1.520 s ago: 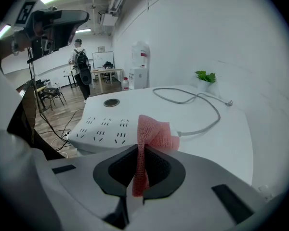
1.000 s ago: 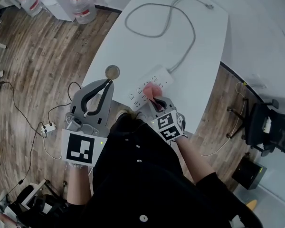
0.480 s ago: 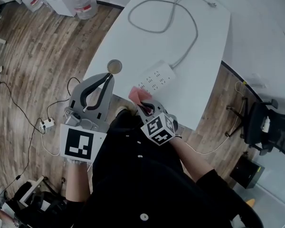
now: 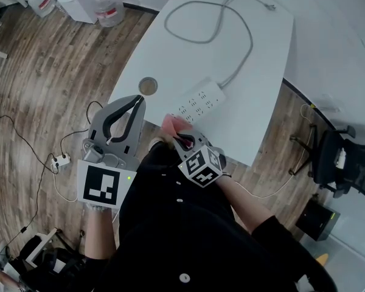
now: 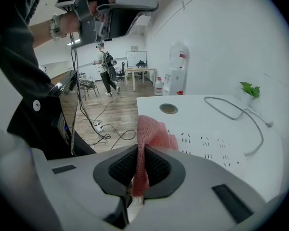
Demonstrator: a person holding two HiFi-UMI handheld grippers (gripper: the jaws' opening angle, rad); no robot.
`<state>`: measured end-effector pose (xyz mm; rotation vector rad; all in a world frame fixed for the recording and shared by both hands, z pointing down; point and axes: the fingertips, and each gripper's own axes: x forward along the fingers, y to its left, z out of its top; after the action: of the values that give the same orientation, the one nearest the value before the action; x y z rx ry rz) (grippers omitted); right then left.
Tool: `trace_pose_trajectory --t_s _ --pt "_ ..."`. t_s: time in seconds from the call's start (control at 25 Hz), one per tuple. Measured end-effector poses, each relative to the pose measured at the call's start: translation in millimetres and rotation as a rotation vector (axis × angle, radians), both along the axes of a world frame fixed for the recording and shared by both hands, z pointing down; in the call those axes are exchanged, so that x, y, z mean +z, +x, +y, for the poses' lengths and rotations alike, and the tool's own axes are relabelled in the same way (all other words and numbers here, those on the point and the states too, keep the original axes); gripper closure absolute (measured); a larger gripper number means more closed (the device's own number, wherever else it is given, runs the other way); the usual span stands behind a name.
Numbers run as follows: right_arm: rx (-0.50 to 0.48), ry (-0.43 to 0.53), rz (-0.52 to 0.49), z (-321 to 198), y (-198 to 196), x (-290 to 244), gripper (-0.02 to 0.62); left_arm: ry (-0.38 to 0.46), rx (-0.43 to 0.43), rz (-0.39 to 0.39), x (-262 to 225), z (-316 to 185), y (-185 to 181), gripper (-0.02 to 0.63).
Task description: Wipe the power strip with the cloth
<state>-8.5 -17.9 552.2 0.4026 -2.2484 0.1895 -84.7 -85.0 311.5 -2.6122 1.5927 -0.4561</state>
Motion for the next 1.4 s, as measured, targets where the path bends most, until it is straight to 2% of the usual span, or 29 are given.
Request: trace_pose_trajectory --t_s 0.2,0.4,0.64,0.96,1.16,1.4 --pt "0.011 0.008 -0.003 1 3 -6 0.548 0.003 0.015 0.007 -1 0 2 0.591" --pt "0.084 0.043 -0.029 -12 15 -27 0.548 0.011 0.043 0.011 -2 -2 5 0.591" --pt "0.203 0.115 -0.03 -51 51 -51 0.548 0.016 0.067 0.017 -4 -9 12 0.591" --pt "0.346 0.229 -0.032 -123 96 -77 0.548 0.023 0.054 0.011 -7 -13 9 0.591" --pt "0.38 0.279 -0.012 -160 111 -83 0.548 0.027 0.03 0.001 -8 -12 7 0.591" --pt "0.382 0.271 0.041 -189 110 -64 0.548 0.034 -0.001 0.001 -11 -7 -1 0.591"
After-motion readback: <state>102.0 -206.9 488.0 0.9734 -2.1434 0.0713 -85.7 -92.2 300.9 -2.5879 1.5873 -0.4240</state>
